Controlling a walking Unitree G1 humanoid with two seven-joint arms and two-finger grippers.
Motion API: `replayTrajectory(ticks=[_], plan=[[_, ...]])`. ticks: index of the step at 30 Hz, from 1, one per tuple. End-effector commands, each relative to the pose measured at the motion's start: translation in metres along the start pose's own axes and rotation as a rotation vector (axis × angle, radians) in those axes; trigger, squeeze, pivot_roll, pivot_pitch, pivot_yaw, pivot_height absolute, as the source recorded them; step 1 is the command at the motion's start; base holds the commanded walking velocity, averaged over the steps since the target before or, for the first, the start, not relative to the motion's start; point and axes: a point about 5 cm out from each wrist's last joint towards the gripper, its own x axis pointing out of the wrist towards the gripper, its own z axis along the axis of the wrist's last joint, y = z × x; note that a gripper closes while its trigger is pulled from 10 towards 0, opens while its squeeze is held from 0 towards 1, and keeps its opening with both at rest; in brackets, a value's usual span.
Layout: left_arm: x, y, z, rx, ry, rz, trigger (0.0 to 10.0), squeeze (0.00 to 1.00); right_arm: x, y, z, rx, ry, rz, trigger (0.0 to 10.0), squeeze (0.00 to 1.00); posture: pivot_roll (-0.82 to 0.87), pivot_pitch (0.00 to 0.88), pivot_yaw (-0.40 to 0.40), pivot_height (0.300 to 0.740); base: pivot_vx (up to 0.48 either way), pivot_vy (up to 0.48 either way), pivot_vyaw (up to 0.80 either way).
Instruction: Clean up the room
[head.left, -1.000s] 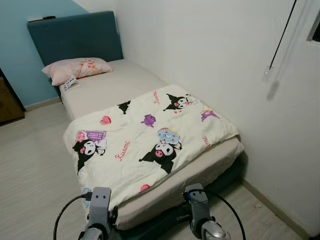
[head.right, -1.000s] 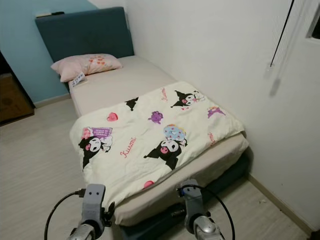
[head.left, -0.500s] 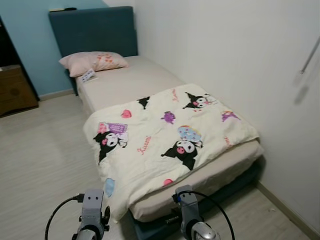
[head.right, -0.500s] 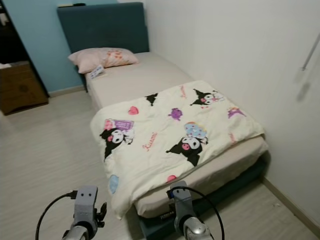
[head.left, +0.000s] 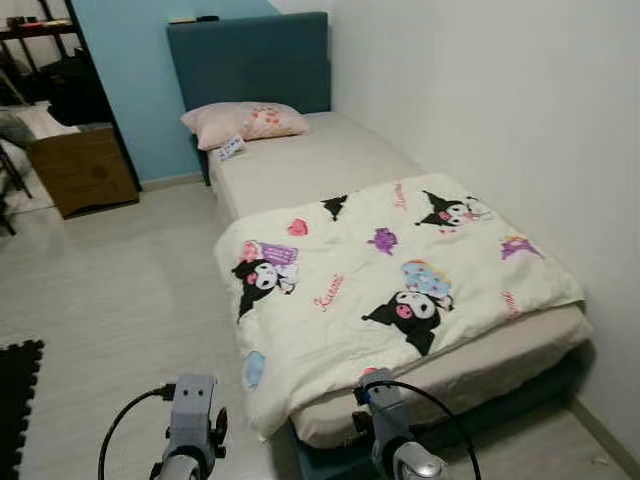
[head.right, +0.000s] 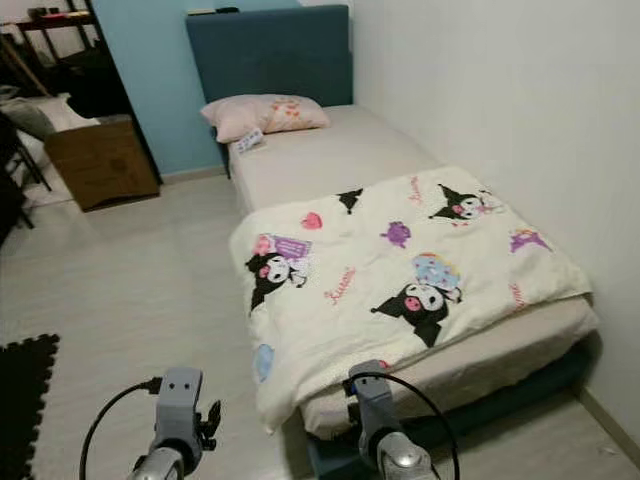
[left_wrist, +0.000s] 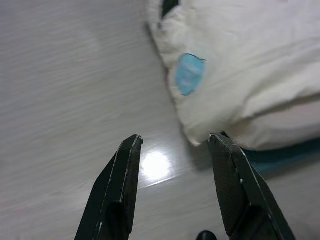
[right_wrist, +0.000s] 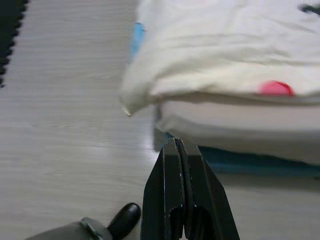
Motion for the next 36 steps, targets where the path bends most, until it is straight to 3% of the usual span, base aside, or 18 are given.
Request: replayTrajectory(ticks=[1,36], plan=[[-0.002,0.004,-0.006,-0.003,0.018,0.02,10.0,0.0,0.001,0.001,0.006,-0.013,-0.026,0.008,10.0,0.0,-0.02,0.0,0.002,0.732,0.0,0.0,0.8],[0.002,-0.007,0.001,0.016,0.0,-0.047,10.0,0.0,0.001,-0.004,0.01,0.01,-0.053,-0.017,10.0,0.0,-0.02,0.0,0.011,0.732,0.0,0.0,0.8]])
